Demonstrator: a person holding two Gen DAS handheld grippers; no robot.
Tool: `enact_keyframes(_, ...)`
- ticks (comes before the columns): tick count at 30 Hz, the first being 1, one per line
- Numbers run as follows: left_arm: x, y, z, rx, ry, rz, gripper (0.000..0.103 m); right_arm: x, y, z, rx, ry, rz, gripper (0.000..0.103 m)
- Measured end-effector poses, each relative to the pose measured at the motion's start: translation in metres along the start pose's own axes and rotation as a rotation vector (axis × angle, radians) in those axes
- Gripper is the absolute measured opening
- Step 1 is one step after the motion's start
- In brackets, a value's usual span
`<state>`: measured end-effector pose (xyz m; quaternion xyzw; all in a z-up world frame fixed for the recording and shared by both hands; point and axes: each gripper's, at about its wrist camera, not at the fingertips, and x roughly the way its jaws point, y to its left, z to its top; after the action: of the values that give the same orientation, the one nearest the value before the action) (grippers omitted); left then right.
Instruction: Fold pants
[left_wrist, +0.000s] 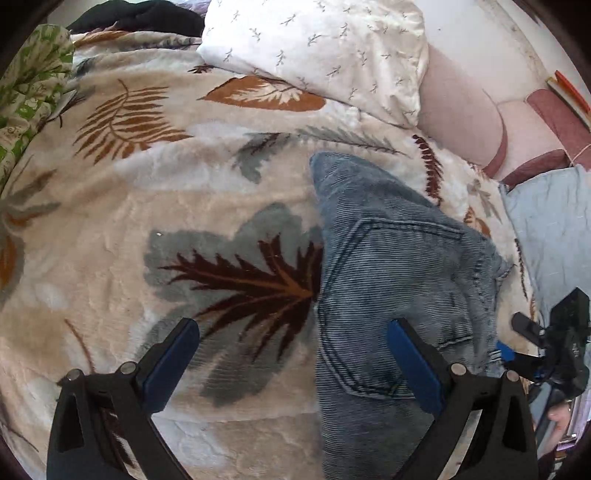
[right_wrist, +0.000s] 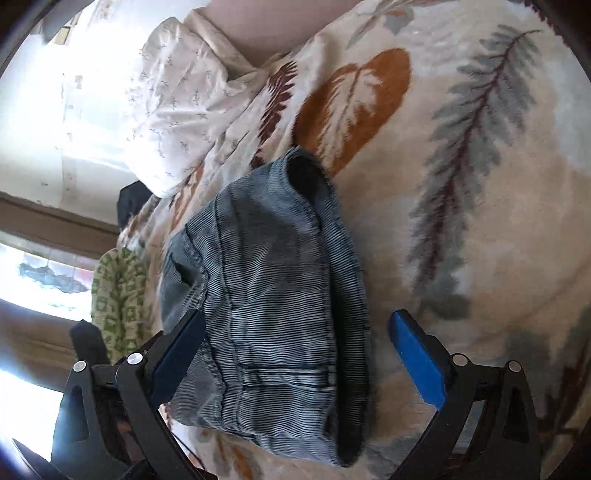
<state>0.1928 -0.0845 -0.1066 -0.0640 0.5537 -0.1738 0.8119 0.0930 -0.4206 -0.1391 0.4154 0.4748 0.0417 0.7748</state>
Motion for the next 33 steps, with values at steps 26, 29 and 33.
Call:
enact_keyframes(26,0.030,-0.043,-0.003,0.084,0.016,-0.101,0.093,0.024,0.011,-0.002,0.032,0.042,0.182,0.096)
enact_keyframes(29,0.027,-0.044,-0.005,0.097,0.009,-0.133,0.080,0.027,0.010,-0.005,0.048,0.057,0.193,0.088)
enact_keyframes(33,0.025,-0.041,-0.008,0.095,-0.004,-0.142,0.067,0.027,0.012,-0.006,0.036,0.053,0.167,0.079)
